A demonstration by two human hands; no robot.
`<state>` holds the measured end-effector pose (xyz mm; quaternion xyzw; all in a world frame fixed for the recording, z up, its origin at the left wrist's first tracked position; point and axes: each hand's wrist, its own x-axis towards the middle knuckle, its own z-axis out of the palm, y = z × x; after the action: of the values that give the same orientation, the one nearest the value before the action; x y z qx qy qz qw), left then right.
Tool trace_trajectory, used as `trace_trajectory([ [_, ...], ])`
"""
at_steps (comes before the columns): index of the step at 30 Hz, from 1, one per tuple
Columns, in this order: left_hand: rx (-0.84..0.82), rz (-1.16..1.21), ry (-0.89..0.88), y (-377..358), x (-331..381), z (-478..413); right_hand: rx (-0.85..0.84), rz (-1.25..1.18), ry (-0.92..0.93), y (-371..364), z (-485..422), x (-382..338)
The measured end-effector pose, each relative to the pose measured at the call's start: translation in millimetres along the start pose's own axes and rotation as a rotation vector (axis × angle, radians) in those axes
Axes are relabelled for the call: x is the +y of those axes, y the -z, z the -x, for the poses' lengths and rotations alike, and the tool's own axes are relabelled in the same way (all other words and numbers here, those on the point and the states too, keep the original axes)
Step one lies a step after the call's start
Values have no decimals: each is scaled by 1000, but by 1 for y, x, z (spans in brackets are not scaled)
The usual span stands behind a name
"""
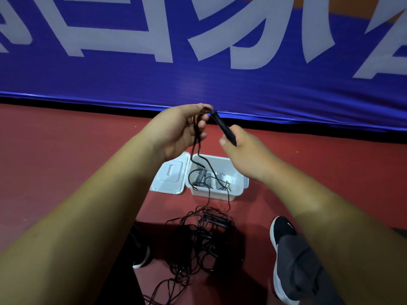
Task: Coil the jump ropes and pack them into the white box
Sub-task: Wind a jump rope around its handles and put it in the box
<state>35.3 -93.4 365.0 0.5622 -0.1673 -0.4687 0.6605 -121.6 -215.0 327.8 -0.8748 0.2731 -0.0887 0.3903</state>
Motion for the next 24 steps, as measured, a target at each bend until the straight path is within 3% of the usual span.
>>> trace_trajectory([
  [9, -67, -319, -71, 19, 9, 3, -6, -310, -96, -7, -17, 10],
  [15, 44, -212, -111, 11, 3, 5, -83, -233, -75, -10, -14, 7],
  [24, 67, -46, -67, -2, -7, 5, -66, -434, -110, -4, -11, 3],
])
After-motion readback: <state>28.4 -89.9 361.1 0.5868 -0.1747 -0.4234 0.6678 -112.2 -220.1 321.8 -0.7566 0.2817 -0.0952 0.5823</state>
